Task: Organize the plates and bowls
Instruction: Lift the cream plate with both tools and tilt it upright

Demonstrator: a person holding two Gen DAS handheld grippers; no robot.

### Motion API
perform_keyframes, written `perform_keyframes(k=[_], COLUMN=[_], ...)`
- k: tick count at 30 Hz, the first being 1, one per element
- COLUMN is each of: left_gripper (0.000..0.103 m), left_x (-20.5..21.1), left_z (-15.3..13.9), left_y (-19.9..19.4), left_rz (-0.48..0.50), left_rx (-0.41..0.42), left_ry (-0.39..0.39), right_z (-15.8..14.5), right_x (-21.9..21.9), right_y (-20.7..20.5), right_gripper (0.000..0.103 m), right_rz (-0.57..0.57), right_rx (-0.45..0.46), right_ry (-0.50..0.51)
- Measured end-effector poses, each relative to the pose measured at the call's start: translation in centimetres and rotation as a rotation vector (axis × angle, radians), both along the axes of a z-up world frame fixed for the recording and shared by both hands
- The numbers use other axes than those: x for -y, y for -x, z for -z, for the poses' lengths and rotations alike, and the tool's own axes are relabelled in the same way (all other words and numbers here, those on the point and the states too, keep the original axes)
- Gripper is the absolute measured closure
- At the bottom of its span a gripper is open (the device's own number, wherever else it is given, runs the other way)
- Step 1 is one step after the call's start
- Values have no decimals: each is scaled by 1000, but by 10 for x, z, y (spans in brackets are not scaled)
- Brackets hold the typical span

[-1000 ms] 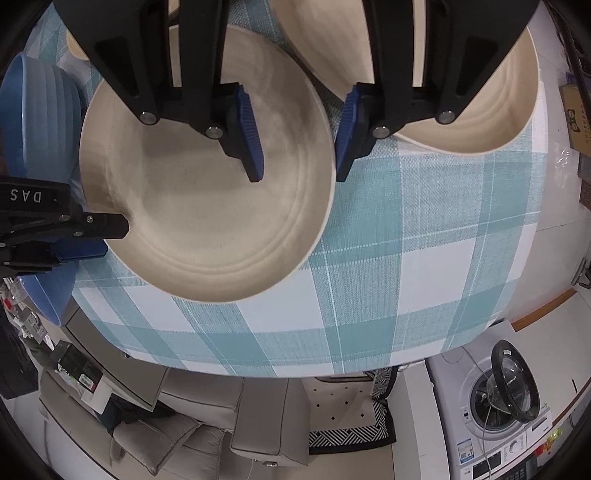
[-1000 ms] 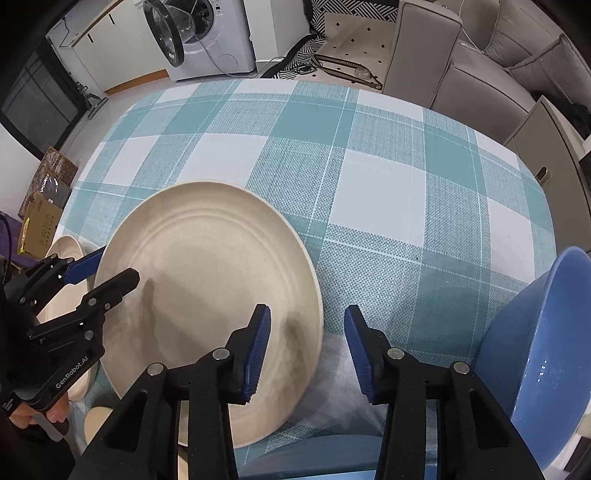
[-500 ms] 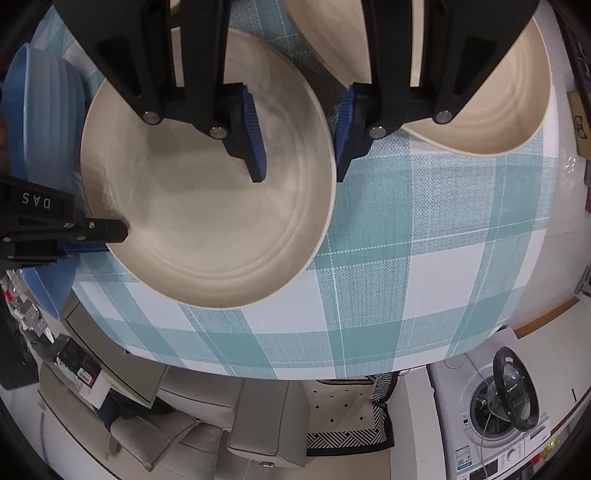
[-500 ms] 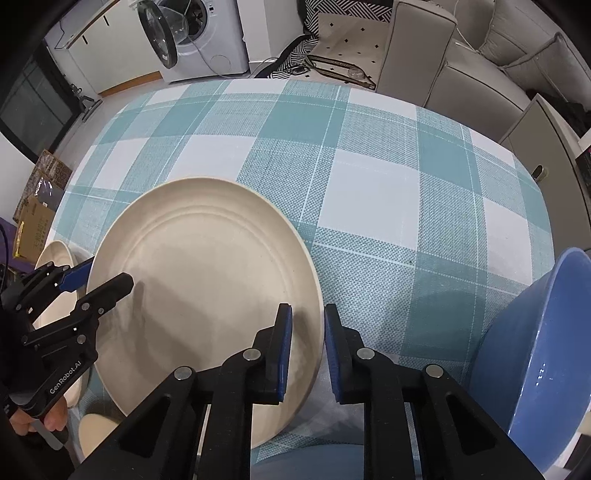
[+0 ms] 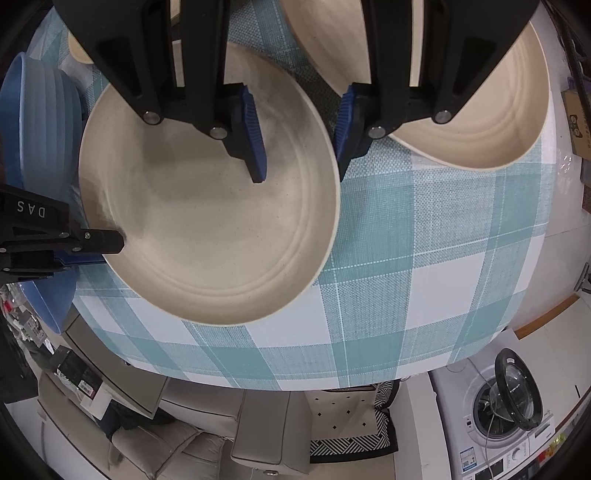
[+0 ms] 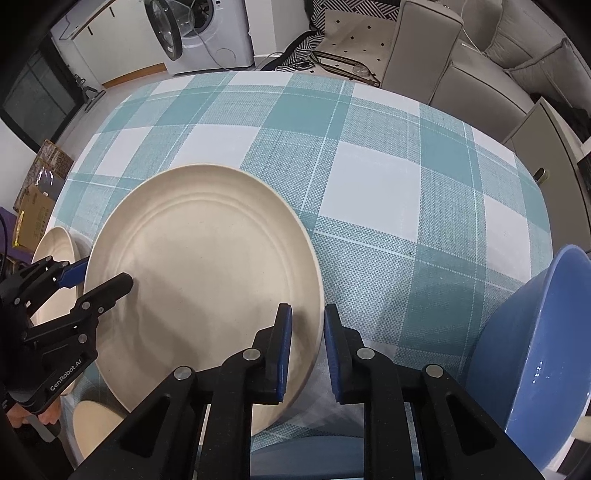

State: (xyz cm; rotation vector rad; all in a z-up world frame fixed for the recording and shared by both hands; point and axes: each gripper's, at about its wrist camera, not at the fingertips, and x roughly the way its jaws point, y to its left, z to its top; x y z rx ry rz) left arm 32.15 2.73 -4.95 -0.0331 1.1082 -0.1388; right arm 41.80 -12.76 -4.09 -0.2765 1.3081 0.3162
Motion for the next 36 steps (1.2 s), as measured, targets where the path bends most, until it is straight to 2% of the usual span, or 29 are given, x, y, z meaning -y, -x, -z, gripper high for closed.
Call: perform_keyframes(k=[3,8,26,36], left_gripper=[78,82,85,85], left_x=[-4,-10,-14,-17], left_z=[0,-3,-14,-29], left_y=[1,2,4,11], left_rz=[-20,-42,-71,-79], left_rx=[7,23,59,103], left_ry=[14,38,81,88], right_z=[-1,-8,-29,-44], right_x=[1,3,10,11], right_y=[2,4,8,13], right_gripper=[89,91,91,91], right_rz=[9,17,44,43], right_rx=[22,54,110,145], right_ry=[6,-7,-50,-78])
